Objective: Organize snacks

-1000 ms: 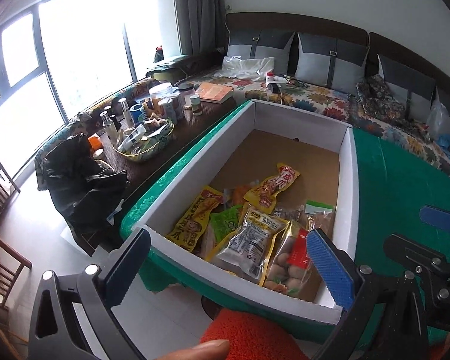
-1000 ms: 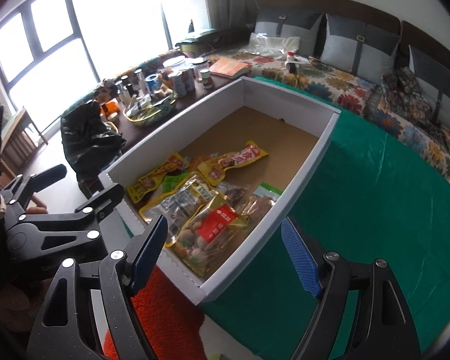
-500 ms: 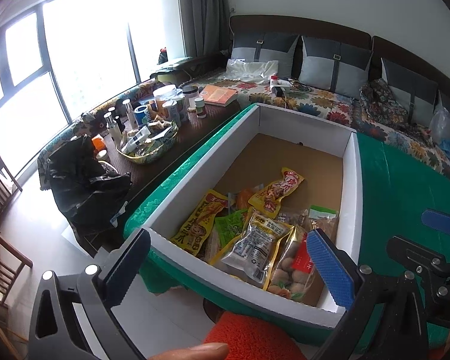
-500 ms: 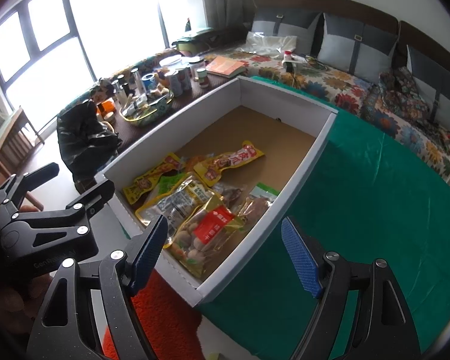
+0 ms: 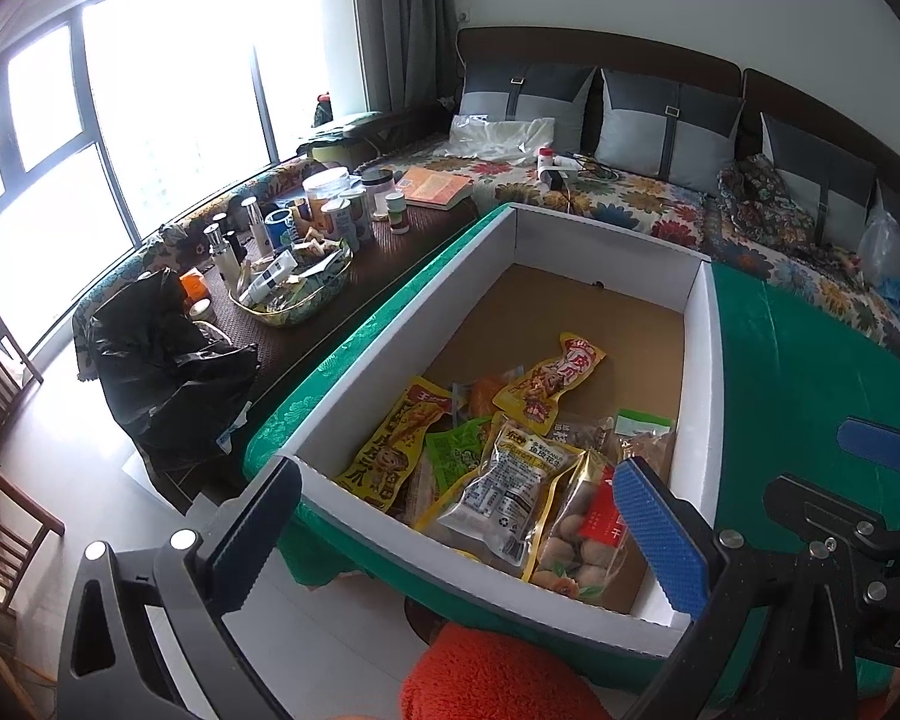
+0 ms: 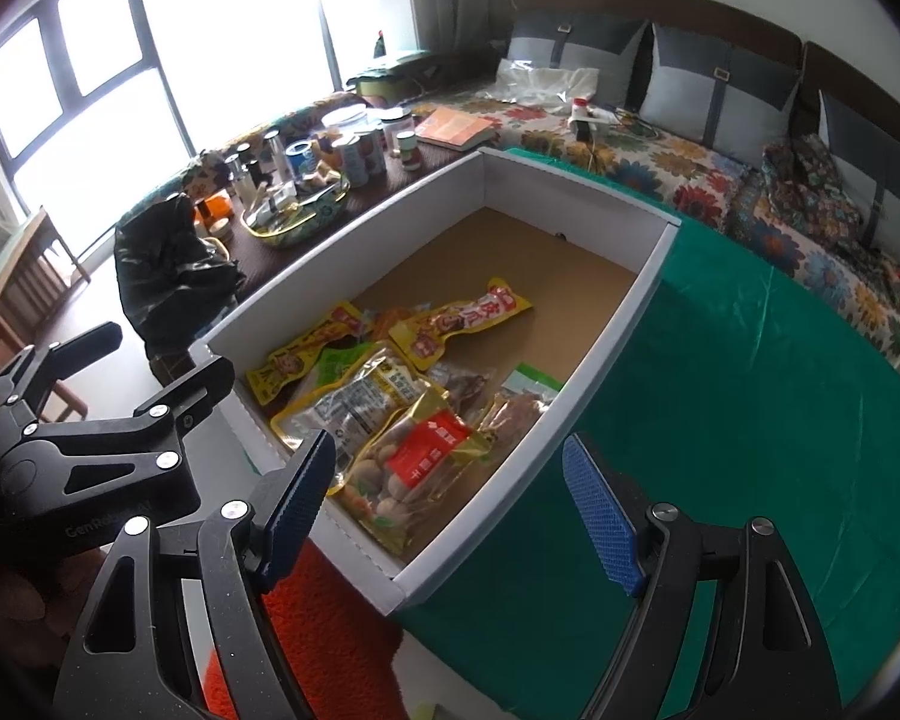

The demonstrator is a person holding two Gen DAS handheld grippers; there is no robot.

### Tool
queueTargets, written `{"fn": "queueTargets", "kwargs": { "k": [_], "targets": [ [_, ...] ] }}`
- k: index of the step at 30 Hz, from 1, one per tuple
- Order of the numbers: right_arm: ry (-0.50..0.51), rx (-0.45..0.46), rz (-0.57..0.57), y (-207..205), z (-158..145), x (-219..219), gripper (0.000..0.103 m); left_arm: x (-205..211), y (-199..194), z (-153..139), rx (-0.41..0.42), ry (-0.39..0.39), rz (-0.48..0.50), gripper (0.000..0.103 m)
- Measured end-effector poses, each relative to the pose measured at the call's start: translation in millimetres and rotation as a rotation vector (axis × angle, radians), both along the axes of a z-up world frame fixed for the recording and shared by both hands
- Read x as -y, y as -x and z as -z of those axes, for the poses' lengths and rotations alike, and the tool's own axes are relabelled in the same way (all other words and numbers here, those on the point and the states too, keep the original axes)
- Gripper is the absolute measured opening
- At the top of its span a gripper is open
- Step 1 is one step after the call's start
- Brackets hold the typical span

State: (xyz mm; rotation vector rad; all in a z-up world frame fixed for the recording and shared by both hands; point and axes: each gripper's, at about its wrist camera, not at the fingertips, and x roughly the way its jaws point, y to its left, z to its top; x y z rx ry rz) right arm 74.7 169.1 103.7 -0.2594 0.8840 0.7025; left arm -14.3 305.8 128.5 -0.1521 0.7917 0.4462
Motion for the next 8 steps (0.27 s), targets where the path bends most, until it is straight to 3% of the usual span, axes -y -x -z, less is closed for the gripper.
{"fn": "queueTargets", "kwargs": {
  "k": [8],
  "targets": [
    [0.0,0.0,0.004,-0.5,-0.2,1.3,0.081,-2.0,0.8,2.5,-0.006,0.034,-0.001,0.103]
  ]
}}
